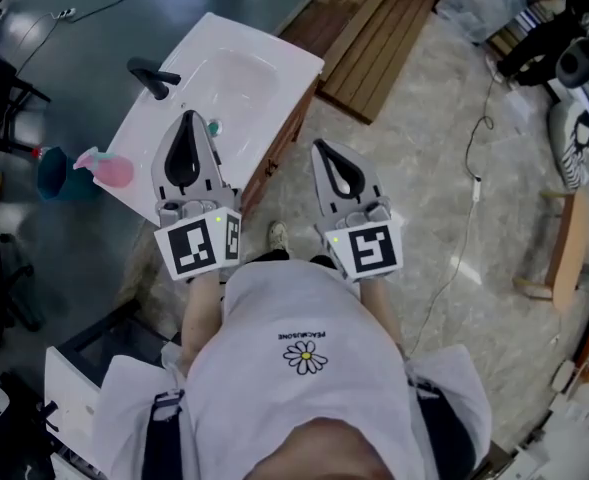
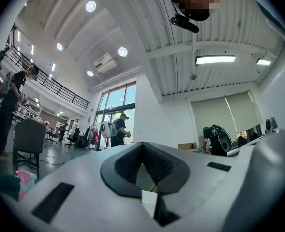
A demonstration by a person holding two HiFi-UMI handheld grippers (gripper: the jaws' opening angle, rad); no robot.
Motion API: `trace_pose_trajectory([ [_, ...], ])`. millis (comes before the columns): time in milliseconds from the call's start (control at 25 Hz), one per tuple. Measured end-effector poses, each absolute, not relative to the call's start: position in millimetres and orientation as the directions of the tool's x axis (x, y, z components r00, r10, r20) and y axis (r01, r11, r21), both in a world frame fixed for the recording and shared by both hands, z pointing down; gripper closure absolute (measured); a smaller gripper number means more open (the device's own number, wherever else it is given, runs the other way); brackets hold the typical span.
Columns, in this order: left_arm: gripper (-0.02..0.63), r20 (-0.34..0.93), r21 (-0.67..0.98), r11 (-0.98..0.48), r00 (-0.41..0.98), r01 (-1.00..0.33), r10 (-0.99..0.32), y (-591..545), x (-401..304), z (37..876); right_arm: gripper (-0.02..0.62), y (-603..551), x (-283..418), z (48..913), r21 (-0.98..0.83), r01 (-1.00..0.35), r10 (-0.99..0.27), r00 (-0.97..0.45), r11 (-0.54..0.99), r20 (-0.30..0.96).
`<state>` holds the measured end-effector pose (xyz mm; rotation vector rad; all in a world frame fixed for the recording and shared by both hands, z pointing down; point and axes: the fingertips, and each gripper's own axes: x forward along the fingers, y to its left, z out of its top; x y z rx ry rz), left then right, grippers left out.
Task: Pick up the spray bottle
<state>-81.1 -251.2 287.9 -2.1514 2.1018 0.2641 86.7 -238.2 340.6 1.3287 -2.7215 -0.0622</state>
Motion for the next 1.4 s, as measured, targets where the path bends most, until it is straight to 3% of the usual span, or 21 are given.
trace_pose_trajectory([
  [320, 0.586, -0.203, 0.023, 0.046, -0.050, -0.999, -0.978, -256, -109, 293, 0.566, -258, 60, 349, 0.048, -0.742, -0.742, -0.661, 0.669, 0.109],
  [640, 0.586, -0.213, -0.005, 0.219, -0.212, -0.976, -0.954, -239, -147, 286, 0.566, -264, 1, 343, 0.064, -0.554, -0.558, -0.826, 0.830, 0.081],
  [1000, 0.586, -0.236, -0.029, 0.539, -0.518, -0.842, -0.822, -188, -212, 276, 0.566, -264, -105, 319, 0.059, -0.199, -0.198, -0.980, 0.978, -0.022],
  [1400, 0.586, -0.221, -0.024, 0.787, -0.764, -0.616, -0.606, -116, -231, 269, 0.566, -227, -155, 305, 0.072, 0.106, 0.111, -0.992, 0.992, -0.059],
])
